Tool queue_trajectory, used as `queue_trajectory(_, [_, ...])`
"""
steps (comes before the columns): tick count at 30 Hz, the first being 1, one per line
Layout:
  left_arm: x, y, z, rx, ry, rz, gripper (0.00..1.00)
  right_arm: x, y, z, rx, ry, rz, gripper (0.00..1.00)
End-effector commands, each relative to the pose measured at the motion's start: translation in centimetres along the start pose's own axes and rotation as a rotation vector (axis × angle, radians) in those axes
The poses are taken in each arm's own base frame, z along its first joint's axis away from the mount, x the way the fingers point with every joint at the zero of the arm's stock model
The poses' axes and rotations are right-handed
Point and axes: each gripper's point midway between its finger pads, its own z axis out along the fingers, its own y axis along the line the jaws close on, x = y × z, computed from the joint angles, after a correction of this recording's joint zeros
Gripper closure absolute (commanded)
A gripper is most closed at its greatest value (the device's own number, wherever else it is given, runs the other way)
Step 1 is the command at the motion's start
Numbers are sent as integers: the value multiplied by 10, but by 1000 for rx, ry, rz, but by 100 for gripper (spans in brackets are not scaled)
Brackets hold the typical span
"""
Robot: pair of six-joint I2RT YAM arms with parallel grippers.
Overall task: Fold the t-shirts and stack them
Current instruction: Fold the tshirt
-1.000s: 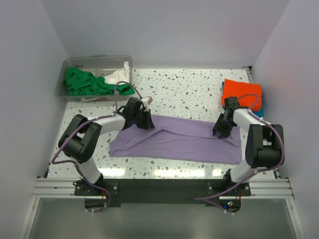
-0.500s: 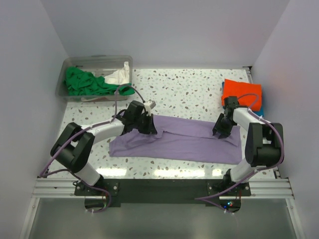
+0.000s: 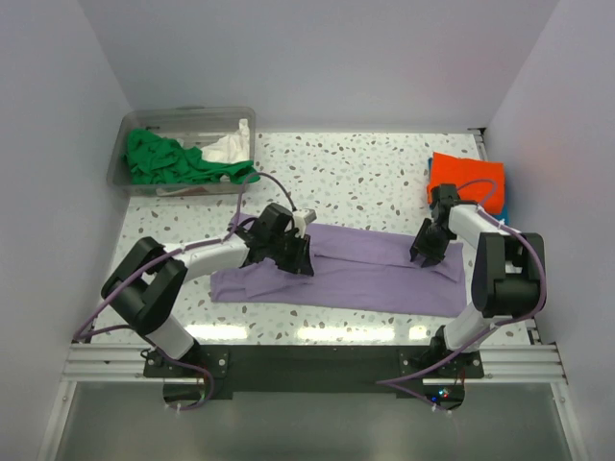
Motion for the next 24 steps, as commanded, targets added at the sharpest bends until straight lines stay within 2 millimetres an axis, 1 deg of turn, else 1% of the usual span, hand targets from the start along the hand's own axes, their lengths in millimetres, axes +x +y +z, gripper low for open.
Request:
queue_trajectory(1, [-8,-21,-4,70,11,47,67,15,-9,33,38,58,-15,62])
queue_trajectory(2, [-9,-23,-5,78,10,55,59,14,-8,32,36,54,-15,62])
queue_trajectory(5, [-18,-33,-14,103,-9,83,48,11,-8,27,37,43,-16,62])
queue_trajectory(7, [-24,-41,-20,119,-24,97,45,10,-8,24,39,41,-19,62])
queue_trajectory(9, [-33,-47,-28,125,-47,125,40,4,-7,16,38,20,-28,62])
queue_trajectory(10, [-39,-46,-32,99,-57,126,37,1,-5,11,40,13,-34,62])
queue_trajectory(12, [-46,-39,-37,57,-71,118,36,-4,-6,0,49,-11,-44,62])
queue_trajectory(13, [-47,-32,-39,25,-74,102,36,-4,0,-5,46,-22,-72,62])
queue_trajectory(14, [-51,-15,-42,-57,-85,67,36,-5,3,-10,43,-31,-81,61])
queue_trajectory(15, [-52,-5,-43,-104,-85,37,36,-12,10,-18,28,-60,-92,61])
queue_trajectory(16, [-52,7,-44,-157,-86,13,35,-14,12,-22,29,-66,-98,61])
queue_trajectory(17, [-52,26,-49,-249,-93,-19,35,-20,18,-28,15,-87,-106,60])
queue_trajectory(18, [-52,34,-51,-283,-97,-43,34,-21,23,-30,6,-93,-116,60])
queue_trajectory(19, [-52,46,-54,-324,-99,-67,33,-23,28,-31,-6,-99,-122,60])
queue_trajectory(20, [-52,52,-55,-343,-102,-84,32,-27,34,-33,-21,-107,-126,60])
queue_trajectory(21, [-51,59,-54,-364,-100,-112,31,-29,40,-31,-33,-112,-135,59])
queue_trajectory(22, [-49,71,-56,-391,-98,-144,30,-27,43,-26,-42,-91,-136,60])
queue_trajectory(24, [-45,86,-54,-417,-78,-189,30,-30,49,-21,-54,-86,-138,60])
